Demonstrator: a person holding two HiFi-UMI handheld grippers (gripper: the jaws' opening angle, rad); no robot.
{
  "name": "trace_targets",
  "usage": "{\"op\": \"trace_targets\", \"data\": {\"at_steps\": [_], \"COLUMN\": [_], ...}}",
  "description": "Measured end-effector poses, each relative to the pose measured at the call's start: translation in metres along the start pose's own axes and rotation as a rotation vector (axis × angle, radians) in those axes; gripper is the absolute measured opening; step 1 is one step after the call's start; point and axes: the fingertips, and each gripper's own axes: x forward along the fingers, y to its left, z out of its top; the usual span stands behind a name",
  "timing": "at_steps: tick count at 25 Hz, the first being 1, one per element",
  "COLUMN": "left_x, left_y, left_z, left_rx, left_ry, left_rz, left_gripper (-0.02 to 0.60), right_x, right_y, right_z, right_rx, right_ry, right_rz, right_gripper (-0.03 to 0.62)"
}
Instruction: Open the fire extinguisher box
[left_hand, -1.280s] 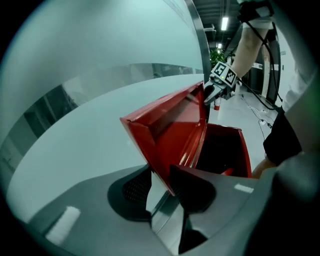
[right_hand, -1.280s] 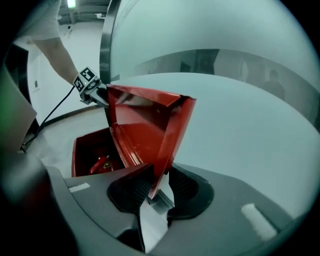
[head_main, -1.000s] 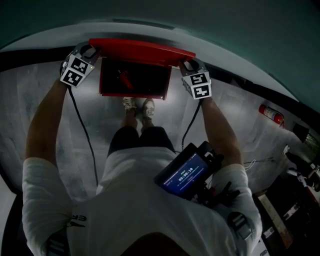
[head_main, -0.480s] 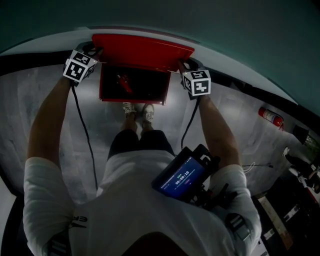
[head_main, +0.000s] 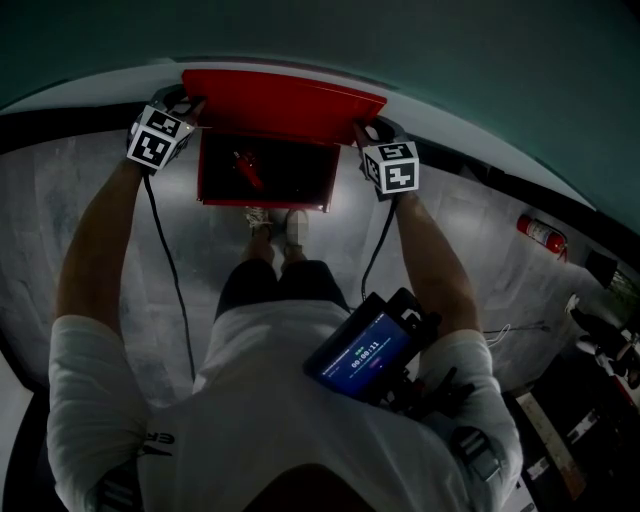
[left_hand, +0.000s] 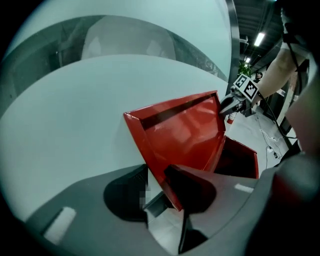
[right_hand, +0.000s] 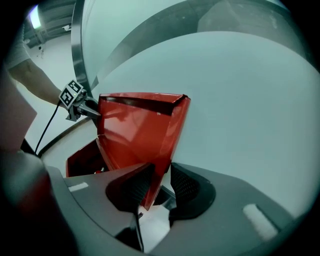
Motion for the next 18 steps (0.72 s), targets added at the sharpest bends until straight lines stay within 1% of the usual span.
{"op": "trace_targets", "data": {"at_steps": [1, 2, 3, 4, 5, 7, 10, 11, 13, 14, 16, 17, 18], "left_x": [-0.001, -0.002, -0.004, -0.005, -0.007, -0.015, -0.030, -0.038, -0.068, -0.088, -0.131, -0.148, -0.163], "left_y": [0.001, 0.003, 0.006, 0.009, 0.011, 0.013, 0.011, 0.004, -0.018, -0.029, -0.051, -0.064, -0.078], "left_z": [-0.001, -0.002, -0.005, -0.009, -0.014, -0.026, -0.043, -0.048, -0.046, -0.036, -0.013, -0.005, 0.001], "left_rx": [0.010, 0.015, 0.014, 0.008, -0.002, -0.029, -0.073, -0.088, -0.130, -0.153, -0.192, -0.208, -0.221], "left_ry": [-0.017, -0.037, -0.054, -0.065, -0.074, -0.090, -0.135, -0.153, -0.194, -0.219, -0.272, -0.298, -0.324], "left_rz": [0.017, 0.039, 0.061, 0.083, 0.105, 0.162, 0.261, 0.287, 0.338, 0.369, 0.428, 0.447, 0.457], "left_gripper": [0.122, 0.149, 0.187, 0.204, 0.217, 0.219, 0.218, 0.204, 0.146, 0.103, 0.044, 0.018, 0.008], "right_x": [0.000, 0.000, 0.001, 0.001, 0.001, -0.004, -0.010, -0.014, -0.039, -0.057, -0.096, -0.112, -0.126], "right_y": [-0.001, -0.003, -0.004, -0.005, -0.006, -0.006, 0.001, 0.007, 0.020, 0.024, 0.034, 0.040, 0.048], "right_z": [-0.001, -0.002, -0.002, -0.002, -0.003, -0.009, -0.018, -0.023, -0.025, -0.019, 0.000, 0.006, 0.010], "right_rx": [0.004, 0.014, 0.027, 0.037, 0.042, 0.046, 0.050, 0.050, 0.051, 0.053, 0.065, 0.074, 0.082], "right_ry": [0.000, -0.005, -0.014, -0.023, -0.029, -0.034, -0.065, -0.080, -0.116, -0.146, -0.219, -0.254, -0.285], "right_rz": [-0.008, -0.014, -0.019, -0.021, -0.023, -0.030, -0.038, -0.035, -0.026, -0.020, -0.004, 0.004, 0.012], "right_gripper": [0.144, 0.166, 0.202, 0.222, 0.228, 0.235, 0.225, 0.210, 0.165, 0.134, 0.076, 0.049, 0.027]}}
